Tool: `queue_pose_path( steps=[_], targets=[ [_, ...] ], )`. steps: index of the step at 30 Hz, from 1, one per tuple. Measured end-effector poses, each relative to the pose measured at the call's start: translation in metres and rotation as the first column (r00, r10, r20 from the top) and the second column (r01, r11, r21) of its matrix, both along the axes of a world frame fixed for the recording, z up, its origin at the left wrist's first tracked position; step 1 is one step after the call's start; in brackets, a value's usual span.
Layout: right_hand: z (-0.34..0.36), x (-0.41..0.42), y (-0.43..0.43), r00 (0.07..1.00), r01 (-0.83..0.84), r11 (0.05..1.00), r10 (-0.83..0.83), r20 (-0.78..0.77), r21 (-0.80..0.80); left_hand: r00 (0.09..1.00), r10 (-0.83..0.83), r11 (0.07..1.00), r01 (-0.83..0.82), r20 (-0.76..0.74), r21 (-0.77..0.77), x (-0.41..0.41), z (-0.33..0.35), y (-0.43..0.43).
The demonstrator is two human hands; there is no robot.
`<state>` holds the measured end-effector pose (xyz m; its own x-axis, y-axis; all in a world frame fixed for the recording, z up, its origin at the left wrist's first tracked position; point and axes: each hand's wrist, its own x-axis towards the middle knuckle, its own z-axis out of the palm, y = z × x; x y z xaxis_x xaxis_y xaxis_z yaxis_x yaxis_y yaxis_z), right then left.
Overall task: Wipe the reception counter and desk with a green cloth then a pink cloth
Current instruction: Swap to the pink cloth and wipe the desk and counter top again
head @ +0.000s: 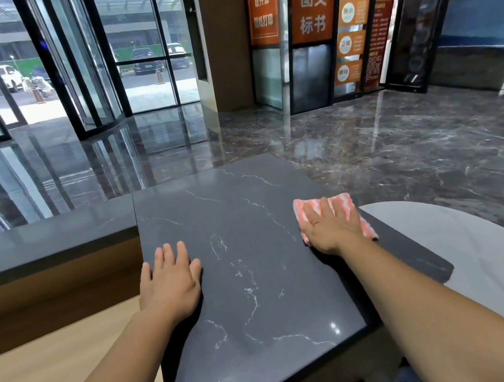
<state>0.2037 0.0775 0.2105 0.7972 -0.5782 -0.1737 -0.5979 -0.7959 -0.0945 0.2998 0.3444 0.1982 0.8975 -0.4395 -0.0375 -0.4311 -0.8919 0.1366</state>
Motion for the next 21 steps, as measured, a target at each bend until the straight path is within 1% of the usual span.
queue_pose_path(
  steps=[3, 7, 11, 14, 17, 21],
  targets=[
    [0.003, 0.001, 0.04, 0.998, -0.07, 0.997, 0.07, 0.006, 0.012, 0.999, -0.041, 0.999, 0.041, -0.001, 0.013, -0.019, 0.004, 0.003],
    [0.001, 0.005, 0.097, 0.977, -0.214, 0.977, 0.214, 0.0, 0.007, 0.997, -0.076, 0.996, 0.077, -0.032, 0.047, -0.048, 0.009, 0.011],
    [-0.003, 0.013, 0.127, 0.946, -0.325, 0.945, 0.325, 0.012, 0.039, 0.991, -0.127, 0.987, 0.131, -0.048, 0.095, -0.07, 0.02, 0.014],
    [-0.005, 0.011, 0.125, 0.926, -0.377, 0.926, 0.377, 0.013, 0.025, 0.987, -0.148, 0.978, 0.156, -0.069, 0.139, -0.086, 0.024, 0.012],
    [-0.005, 0.008, 0.111, 0.911, -0.413, 0.911, 0.413, 0.017, 0.001, 0.987, -0.127, 0.974, 0.143, -0.098, 0.178, -0.098, 0.024, 0.01],
    [-0.001, -0.002, 0.067, 0.94, -0.339, 0.941, 0.339, 0.047, -0.003, 0.99, -0.104, 0.982, 0.118, -0.099, 0.145, -0.102, 0.022, 0.01]
  ],
)
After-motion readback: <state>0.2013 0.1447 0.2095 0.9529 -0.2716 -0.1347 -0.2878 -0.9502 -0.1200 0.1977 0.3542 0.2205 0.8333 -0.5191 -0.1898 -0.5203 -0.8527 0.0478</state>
